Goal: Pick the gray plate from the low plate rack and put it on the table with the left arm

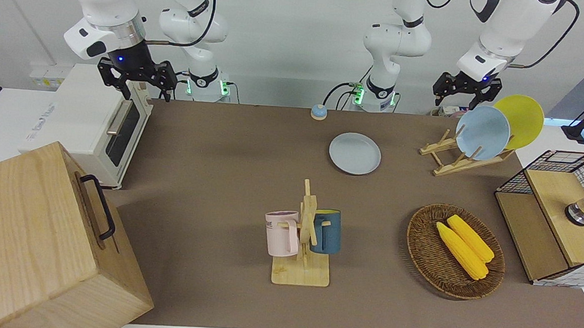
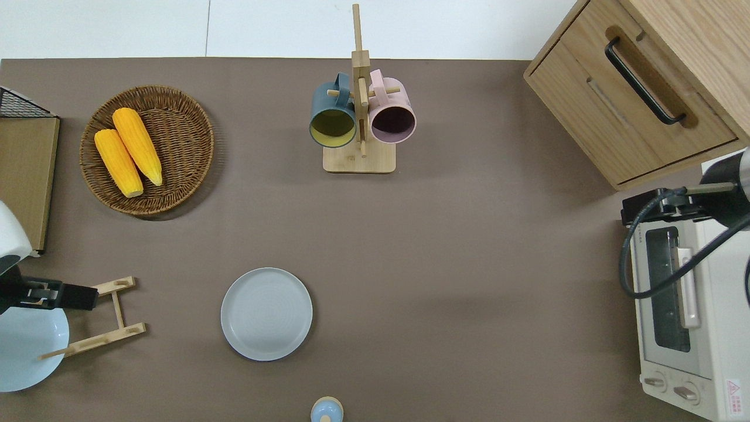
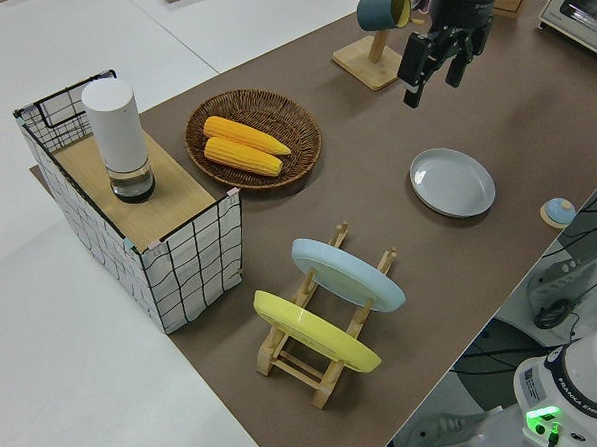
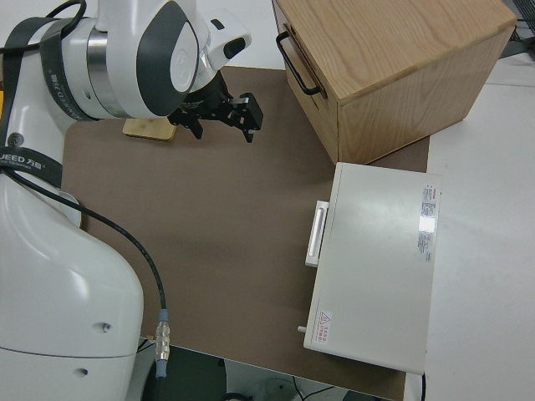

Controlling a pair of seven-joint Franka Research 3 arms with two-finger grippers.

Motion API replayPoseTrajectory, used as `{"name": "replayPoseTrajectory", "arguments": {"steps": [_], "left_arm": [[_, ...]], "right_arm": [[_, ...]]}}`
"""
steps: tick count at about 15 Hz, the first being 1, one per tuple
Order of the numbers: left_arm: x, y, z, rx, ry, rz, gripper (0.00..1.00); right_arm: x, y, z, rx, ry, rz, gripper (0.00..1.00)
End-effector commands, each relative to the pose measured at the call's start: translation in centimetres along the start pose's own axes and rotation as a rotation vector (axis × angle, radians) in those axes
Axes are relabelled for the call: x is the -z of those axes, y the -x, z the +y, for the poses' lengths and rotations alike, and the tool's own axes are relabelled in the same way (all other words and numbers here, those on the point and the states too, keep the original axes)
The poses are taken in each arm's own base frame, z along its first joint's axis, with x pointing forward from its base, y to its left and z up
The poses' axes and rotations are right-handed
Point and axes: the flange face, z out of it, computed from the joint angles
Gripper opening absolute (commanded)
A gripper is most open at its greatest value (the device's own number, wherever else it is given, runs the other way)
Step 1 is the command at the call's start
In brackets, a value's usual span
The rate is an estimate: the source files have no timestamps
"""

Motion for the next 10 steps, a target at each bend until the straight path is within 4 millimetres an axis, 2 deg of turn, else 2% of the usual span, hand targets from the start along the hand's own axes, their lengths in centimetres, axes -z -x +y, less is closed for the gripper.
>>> {"name": "replayPoseTrajectory", "arguments": {"steps": [1, 5, 10], "left_arm": [[-0.1, -1.7, -0.5, -0.030, 0.006, 0.065, 1.00], [-1.6, -3.1, -0.5, -0.025, 0.022, 0.072, 1.00], [-2.0, -3.1, -0.3, -0.025, 0.037, 0.058, 1.00]], "right_arm": [[0.1, 0.0, -0.1, -0.003, -0.004, -0.003, 0.983], [0.1, 0.0, -0.1, -0.003, -0.004, -0.003, 0.983], [0.1, 0.0, -0.1, -0.003, -0.004, -0.003, 0.983]]}}
